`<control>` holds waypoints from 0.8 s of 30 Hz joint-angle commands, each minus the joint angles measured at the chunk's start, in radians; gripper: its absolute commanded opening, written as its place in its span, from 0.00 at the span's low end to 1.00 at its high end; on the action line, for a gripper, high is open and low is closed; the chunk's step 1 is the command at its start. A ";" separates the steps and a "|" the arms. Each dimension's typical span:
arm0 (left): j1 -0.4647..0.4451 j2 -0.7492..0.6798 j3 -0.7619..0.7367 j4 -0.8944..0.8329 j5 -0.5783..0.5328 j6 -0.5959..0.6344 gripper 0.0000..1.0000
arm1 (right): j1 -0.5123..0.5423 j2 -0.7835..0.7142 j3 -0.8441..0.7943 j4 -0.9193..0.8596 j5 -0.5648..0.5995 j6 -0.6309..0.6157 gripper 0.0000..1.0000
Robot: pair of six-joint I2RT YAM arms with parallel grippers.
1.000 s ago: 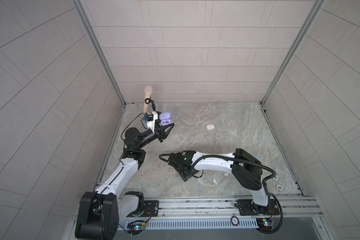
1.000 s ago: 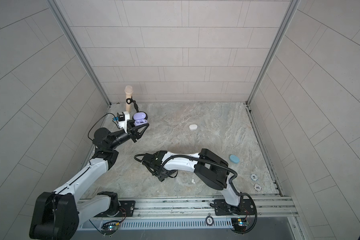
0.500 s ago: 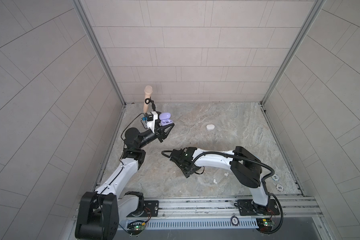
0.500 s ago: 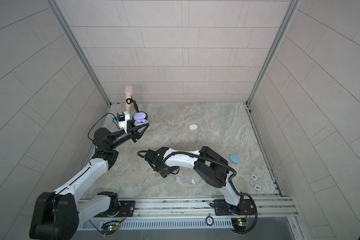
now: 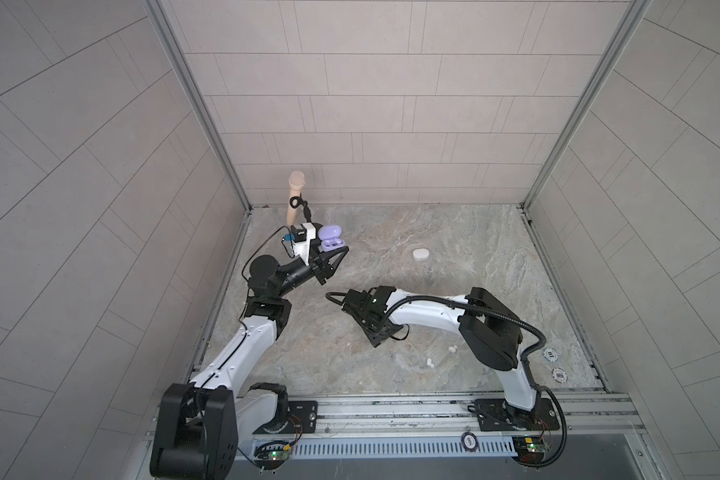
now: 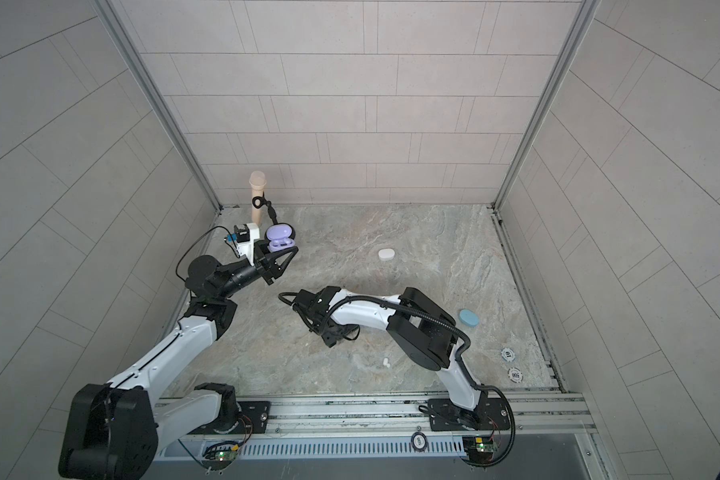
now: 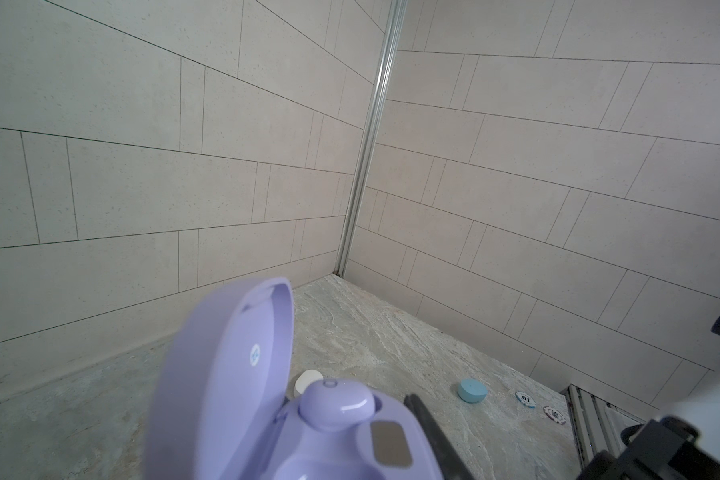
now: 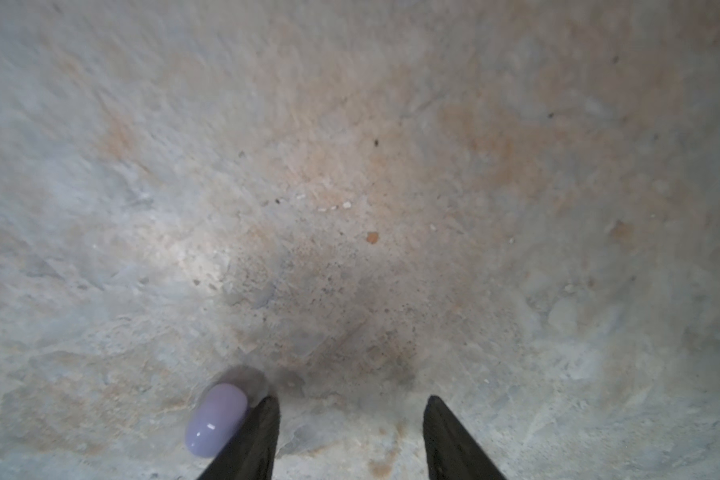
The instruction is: Insert the wireless bluetooth earbuds into the charging case
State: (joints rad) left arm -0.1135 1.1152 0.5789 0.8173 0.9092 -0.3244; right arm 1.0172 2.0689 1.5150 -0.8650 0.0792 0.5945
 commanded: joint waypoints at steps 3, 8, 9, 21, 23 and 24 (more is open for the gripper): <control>0.005 -0.006 0.000 0.034 0.012 0.000 0.00 | -0.026 -0.057 -0.004 -0.011 -0.028 0.052 0.58; 0.005 -0.002 0.000 0.042 0.013 -0.003 0.00 | -0.027 -0.138 -0.048 0.059 -0.123 0.222 0.52; 0.004 -0.001 0.000 0.040 0.013 -0.004 0.00 | -0.025 -0.145 -0.062 0.086 -0.145 0.265 0.50; 0.003 -0.005 -0.004 0.042 0.014 -0.004 0.00 | 0.011 -0.065 -0.035 0.126 -0.155 0.484 0.33; 0.002 -0.005 -0.004 0.042 0.014 -0.003 0.00 | 0.011 -0.053 -0.032 0.125 -0.154 0.491 0.31; 0.001 -0.003 -0.004 0.043 0.014 -0.003 0.00 | 0.011 -0.045 -0.028 0.120 -0.153 0.494 0.31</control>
State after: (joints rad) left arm -0.1135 1.1164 0.5789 0.8181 0.9108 -0.3248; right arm 1.0267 1.9984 1.4677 -0.7208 -0.0937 1.0271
